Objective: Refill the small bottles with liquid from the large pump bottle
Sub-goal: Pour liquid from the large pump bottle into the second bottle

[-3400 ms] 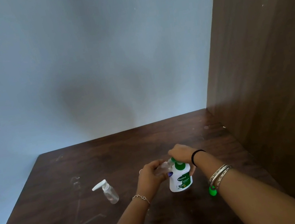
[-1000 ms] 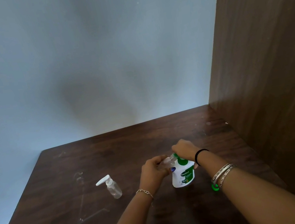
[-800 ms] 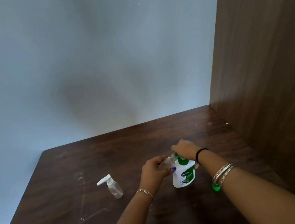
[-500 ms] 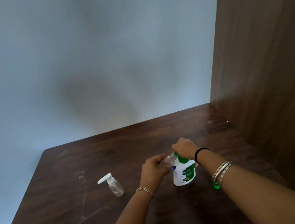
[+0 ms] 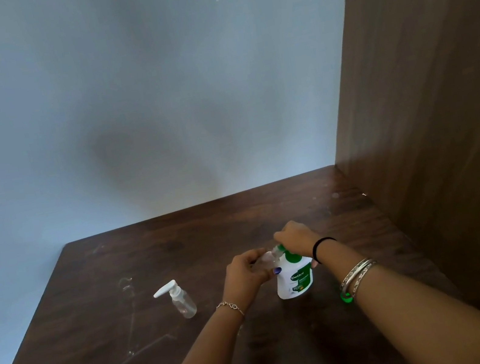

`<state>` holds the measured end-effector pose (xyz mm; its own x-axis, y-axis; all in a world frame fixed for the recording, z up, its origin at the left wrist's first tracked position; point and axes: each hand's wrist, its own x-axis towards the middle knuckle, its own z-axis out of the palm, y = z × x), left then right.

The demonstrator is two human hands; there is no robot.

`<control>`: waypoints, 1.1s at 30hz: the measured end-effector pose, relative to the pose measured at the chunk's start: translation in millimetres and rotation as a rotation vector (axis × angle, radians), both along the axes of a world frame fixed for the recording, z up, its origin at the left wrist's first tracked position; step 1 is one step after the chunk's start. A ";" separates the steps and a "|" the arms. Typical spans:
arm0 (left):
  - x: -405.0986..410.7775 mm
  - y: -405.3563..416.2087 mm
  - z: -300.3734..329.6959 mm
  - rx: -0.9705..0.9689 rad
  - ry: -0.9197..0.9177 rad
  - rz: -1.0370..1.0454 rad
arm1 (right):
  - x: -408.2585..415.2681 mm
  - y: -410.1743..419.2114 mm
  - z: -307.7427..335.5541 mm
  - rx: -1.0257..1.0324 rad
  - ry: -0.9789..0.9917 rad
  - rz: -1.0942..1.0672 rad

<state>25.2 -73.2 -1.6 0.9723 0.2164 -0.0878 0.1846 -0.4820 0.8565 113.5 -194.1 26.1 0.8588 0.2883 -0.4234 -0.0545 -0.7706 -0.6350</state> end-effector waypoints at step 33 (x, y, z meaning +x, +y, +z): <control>0.6 -2.8 1.8 -0.023 -0.030 0.017 | 6.0 -1.2 -3.9 0.064 0.133 -0.069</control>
<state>25.8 -76.0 0.3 0.9708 0.2312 -0.0635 0.1665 -0.4592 0.8726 119.5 -195.3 22.2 0.8153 0.2604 -0.5172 -0.1927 -0.7203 -0.6664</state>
